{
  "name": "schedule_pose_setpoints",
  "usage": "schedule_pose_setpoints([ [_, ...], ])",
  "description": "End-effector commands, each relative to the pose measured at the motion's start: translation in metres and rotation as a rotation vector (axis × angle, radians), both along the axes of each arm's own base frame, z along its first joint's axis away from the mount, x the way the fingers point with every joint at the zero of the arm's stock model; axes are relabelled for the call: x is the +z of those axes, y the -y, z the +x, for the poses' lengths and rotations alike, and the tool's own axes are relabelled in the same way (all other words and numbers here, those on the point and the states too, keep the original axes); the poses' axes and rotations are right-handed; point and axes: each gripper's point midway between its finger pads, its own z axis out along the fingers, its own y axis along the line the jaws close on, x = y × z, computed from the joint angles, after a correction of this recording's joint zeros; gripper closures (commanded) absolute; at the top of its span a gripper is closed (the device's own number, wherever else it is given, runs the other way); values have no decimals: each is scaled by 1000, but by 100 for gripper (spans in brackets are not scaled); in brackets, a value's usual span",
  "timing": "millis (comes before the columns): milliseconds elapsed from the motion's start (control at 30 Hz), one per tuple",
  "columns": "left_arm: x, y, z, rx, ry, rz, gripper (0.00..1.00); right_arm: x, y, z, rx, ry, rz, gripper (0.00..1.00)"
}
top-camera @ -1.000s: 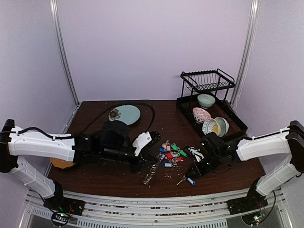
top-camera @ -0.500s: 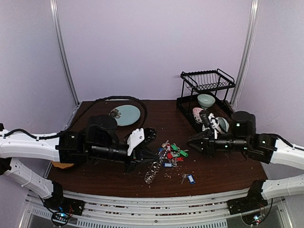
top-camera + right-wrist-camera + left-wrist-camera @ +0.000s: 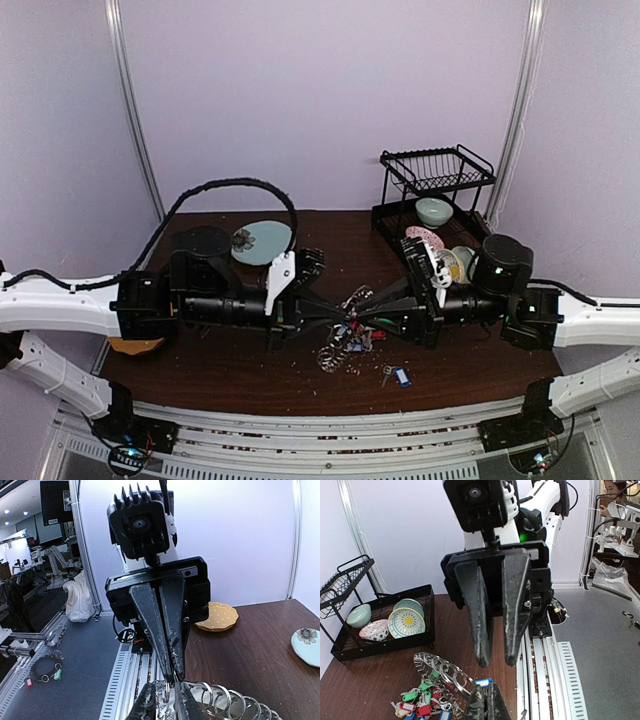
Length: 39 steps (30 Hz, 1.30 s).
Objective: Put the keys on the keyring
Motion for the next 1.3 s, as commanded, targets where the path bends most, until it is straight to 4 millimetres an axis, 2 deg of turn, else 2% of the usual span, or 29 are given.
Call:
schedule_pose_setpoints([
  [0,53,1,-7,-33,75,-161,100,17,-5,3,-7,79,39,84],
  [133,56,1,-7,-36,81,-174,100,6,-5,10,-44,81,-17,84],
  [300,58,-2,-6,-24,87,-177,100,12,8,11,-84,53,18,82],
  [633,62,-4,-7,-24,89,-189,100,-10,11,21,-148,-99,12,86],
  [867,62,-4,-7,-27,87,-188,100,-1,6,24,-145,-111,49,81],
  [1067,63,-3,-7,-29,87,-188,100,2,0,28,-148,-104,51,82],
  [1267,58,-2,-7,-27,83,-175,100,8,-3,22,-106,-104,69,84],
])
